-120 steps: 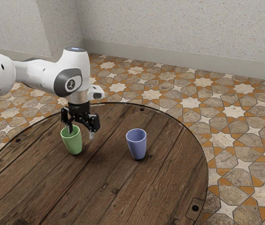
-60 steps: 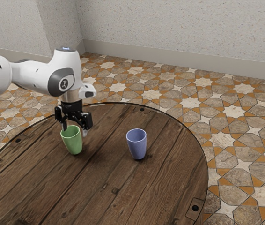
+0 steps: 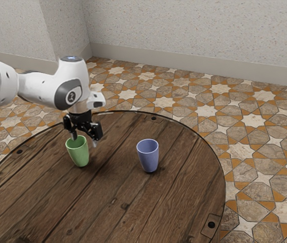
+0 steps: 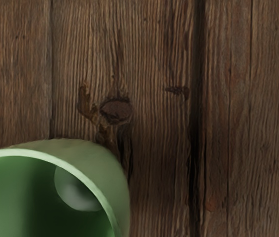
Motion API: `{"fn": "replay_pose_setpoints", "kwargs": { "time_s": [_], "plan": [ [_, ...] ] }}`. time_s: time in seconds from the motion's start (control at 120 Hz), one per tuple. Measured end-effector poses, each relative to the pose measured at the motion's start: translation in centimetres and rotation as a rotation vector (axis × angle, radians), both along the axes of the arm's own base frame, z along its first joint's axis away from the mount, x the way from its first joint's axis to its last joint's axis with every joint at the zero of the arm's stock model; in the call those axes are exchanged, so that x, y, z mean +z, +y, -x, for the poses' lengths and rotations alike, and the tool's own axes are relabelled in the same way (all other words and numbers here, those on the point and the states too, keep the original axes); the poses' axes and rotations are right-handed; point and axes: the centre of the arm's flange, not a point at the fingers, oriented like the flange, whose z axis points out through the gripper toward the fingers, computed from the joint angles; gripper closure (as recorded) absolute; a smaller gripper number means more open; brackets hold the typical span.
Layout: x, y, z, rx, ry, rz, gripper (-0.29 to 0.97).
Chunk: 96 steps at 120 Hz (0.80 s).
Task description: Place the left cup onto the right cup
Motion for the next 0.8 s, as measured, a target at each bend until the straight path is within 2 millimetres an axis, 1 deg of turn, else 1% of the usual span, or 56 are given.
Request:
{"fn": "replay_pose_setpoints", "kwargs": {
  "time_s": [0.275, 0.392, 0.475, 0.558, 0.8],
  "plan": [
    [-2.5, 0.1, -0.1, -0.013, 0.024, 0.001, 0.0],
    [-3.7, 0.1, 0.3, -0.015, 0.041, 0.004, 0.0],
    [-4.1, 0.1, 0.4, -0.017, 0.044, 0.005, 0.01],
    [-4.2, 0.6, 0.4, -0.011, 0.044, 0.005, 0.11],
    [-4.3, 1.7, 0.6, 0.003, 0.044, 0.007, 0.54]
  ]
}}
